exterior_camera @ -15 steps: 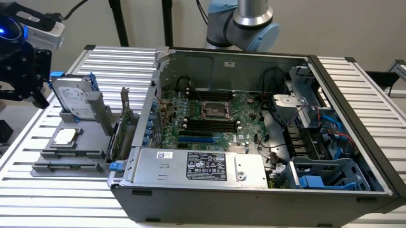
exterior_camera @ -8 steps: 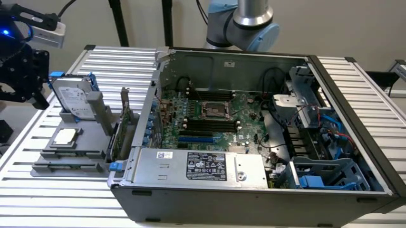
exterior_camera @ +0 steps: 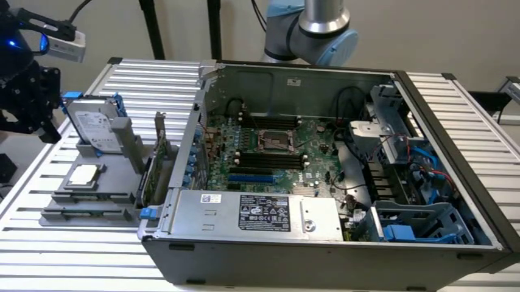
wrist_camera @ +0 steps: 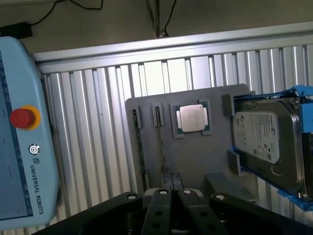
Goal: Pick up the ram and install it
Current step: 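Pick up the ram and move it above insertion slot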
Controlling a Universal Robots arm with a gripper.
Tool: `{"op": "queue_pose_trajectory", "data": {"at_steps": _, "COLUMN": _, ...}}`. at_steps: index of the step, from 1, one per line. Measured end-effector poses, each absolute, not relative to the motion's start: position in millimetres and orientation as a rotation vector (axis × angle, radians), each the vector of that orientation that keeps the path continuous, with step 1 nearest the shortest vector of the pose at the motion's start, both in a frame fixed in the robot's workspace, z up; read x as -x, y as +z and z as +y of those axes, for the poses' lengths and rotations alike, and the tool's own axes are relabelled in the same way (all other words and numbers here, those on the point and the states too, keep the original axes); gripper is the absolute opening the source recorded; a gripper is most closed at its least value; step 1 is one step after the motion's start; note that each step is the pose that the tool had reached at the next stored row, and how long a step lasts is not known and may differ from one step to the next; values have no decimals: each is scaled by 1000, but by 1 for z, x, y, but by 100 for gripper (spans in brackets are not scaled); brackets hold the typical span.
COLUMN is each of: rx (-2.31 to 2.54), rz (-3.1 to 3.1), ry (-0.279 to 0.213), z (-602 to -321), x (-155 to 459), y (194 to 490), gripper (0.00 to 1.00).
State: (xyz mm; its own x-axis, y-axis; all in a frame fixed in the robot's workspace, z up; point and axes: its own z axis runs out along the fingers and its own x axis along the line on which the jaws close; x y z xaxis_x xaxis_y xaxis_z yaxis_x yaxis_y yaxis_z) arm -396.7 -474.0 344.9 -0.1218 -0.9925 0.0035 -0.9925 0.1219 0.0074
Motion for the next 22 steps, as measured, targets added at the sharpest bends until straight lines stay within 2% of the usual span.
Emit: {"op": "queue_pose_trajectory", "data": {"at_steps": 22, "rx": -2115, "rz": -2305, "ry": -1, "z": -497, "x": 391, "y": 308, "gripper": 11}}
